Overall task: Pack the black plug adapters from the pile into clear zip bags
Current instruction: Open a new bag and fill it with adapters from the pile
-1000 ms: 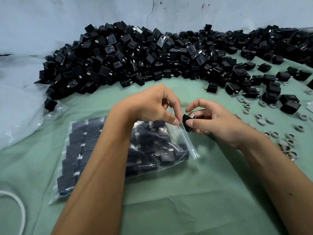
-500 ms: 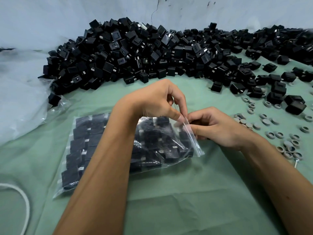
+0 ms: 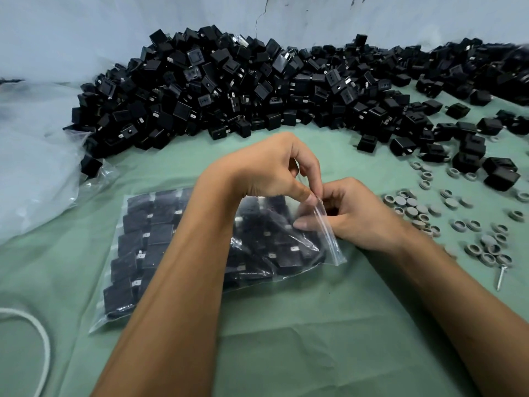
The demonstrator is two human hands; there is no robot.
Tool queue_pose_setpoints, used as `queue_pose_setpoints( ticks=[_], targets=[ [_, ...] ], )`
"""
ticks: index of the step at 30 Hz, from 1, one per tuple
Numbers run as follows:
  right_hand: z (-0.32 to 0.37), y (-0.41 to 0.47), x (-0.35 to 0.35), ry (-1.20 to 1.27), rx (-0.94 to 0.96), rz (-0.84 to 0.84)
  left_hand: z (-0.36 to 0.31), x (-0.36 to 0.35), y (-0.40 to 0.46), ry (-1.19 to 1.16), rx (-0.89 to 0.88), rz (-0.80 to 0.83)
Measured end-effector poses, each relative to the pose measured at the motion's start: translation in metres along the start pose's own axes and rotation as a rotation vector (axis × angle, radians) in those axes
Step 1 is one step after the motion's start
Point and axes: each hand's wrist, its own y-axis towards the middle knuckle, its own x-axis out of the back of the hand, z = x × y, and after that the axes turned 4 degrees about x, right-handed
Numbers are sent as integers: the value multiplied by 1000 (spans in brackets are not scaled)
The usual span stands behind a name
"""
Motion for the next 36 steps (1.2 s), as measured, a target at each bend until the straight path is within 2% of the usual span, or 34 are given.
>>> queue_pose_setpoints(
  ticks=[5,9,11,13,15,17,20,22,25,27,29,32,36],
  targets=[
    [-2,0,-5,-104,33,-18,1,-2,1,-11,8,9],
    [-3,1,14,-97,-37,5,3,-2,2,-22,19,12],
    [-6,8,24,-105,-76,-106,4,-2,2,-33,27,10],
    [-12,26,29,-151,-138,-316,5,-2,1,-52,33,6],
    [-14,55,32,-411,-138,-398,6,-3,1,-71,42,6],
    [-15,89,33,-724,-75,-324,7,-3,1,-84,40,9],
    [-16,146,31,-1019,46,-187,11,-1,1,-98,48,28],
    [-18,180,26,-1125,54,-97,15,1,1,-107,51,44],
    [-24,206,22,-1251,-33,22,19,1,1,-106,48,38],
    [-28,208,20,-1327,-17,4,21,1,1,-116,44,36],
    [-31,203,21,-1348,-17,-79,21,1,2,-118,47,37],
    [-33,186,29,-1266,-172,-239,20,0,2,-117,54,31],
    [-35,159,51,-1220,-353,-302,18,-1,1,-126,62,29]
  ],
)
